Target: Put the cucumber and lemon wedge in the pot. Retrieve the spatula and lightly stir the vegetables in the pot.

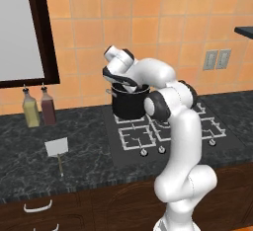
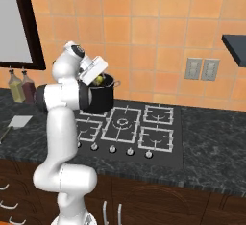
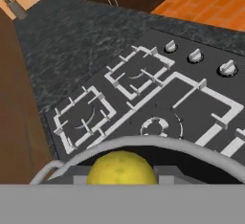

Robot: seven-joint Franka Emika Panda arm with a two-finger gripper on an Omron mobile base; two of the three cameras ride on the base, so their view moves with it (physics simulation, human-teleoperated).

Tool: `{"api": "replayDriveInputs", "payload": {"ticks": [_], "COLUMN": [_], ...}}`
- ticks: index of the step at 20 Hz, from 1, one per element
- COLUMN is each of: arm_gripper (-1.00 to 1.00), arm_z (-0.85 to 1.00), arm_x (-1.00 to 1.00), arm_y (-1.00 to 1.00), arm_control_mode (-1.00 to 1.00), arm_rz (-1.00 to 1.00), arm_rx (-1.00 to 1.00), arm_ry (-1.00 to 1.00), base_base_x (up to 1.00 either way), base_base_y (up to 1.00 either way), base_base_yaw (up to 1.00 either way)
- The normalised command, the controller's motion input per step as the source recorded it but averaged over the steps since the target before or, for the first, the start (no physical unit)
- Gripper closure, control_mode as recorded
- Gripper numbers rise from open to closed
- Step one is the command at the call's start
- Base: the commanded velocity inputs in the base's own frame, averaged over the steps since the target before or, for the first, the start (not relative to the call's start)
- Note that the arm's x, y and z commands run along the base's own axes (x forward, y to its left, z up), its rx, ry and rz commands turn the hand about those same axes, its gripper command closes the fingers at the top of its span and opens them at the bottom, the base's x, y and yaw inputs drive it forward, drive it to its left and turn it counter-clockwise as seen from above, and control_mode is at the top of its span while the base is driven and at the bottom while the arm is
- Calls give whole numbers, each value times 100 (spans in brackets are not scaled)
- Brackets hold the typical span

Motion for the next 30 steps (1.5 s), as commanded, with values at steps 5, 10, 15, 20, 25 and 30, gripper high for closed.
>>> {"api": "replayDriveInputs", "payload": {"ticks": [5,10,15,20,25,30], "arm_gripper": [100,-100,-100,-100,-100,-100], "arm_z": [0,3,36,74,65,8], "arm_x": [37,33,22,5,-60,-100], "arm_y": [-4,-21,-13,0,34,44], "arm_control_mode": [-100,-100,-100,-100,-100,-100], "arm_rz": [6,5,4,4,3,0], "arm_rx": [9,4,1,0,12,32], "arm_ry": [27,21,15,14,3,-8], "base_base_x": [0,0,0,0,0,0], "base_base_y": [0,0,0,0,0,0], "base_base_yaw": [0,0,0,0,0,0]}}
